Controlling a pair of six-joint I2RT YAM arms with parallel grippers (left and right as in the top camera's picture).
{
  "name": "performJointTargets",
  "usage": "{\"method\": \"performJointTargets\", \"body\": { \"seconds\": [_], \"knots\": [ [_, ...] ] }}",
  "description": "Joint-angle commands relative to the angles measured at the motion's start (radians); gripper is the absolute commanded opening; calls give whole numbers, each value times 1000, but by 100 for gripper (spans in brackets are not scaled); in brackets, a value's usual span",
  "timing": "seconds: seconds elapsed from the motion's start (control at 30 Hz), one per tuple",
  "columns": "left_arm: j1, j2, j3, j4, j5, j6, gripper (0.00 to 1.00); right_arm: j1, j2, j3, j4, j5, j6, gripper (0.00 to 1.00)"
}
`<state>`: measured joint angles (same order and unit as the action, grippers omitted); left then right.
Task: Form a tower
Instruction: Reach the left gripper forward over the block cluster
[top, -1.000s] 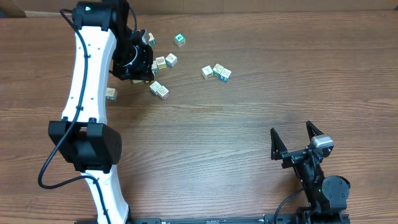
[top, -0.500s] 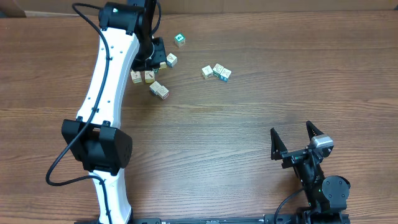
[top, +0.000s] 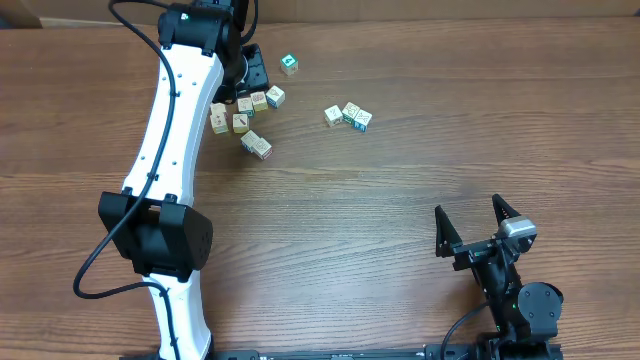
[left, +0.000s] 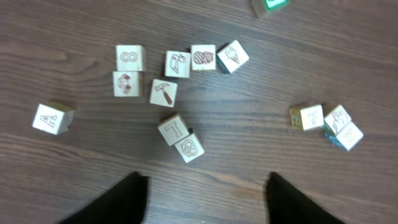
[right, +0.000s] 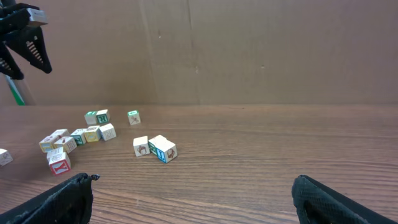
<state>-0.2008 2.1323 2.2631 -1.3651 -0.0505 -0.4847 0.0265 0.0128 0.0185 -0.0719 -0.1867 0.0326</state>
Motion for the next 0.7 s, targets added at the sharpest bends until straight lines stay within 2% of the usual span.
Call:
{"method": "performJointTargets", "body": {
  "seconds": [0.0, 0.27, 0.47, 0.67],
  "knots": [
    [2, 21, -2, 2, -65, -76, 65, 0, -10, -11, 4, 2, -4, 100],
    [2, 100, -3, 1, -64, -125, 67, 0, -10, -11, 4, 2, -4, 100],
    [2, 188, -3, -3, -33, -172, 73, 0, -10, -11, 4, 2, -4, 100],
    [2, 262, -3, 10, -27, -215, 69, 0, -10, -11, 4, 2, -4, 100]
  ]
}}
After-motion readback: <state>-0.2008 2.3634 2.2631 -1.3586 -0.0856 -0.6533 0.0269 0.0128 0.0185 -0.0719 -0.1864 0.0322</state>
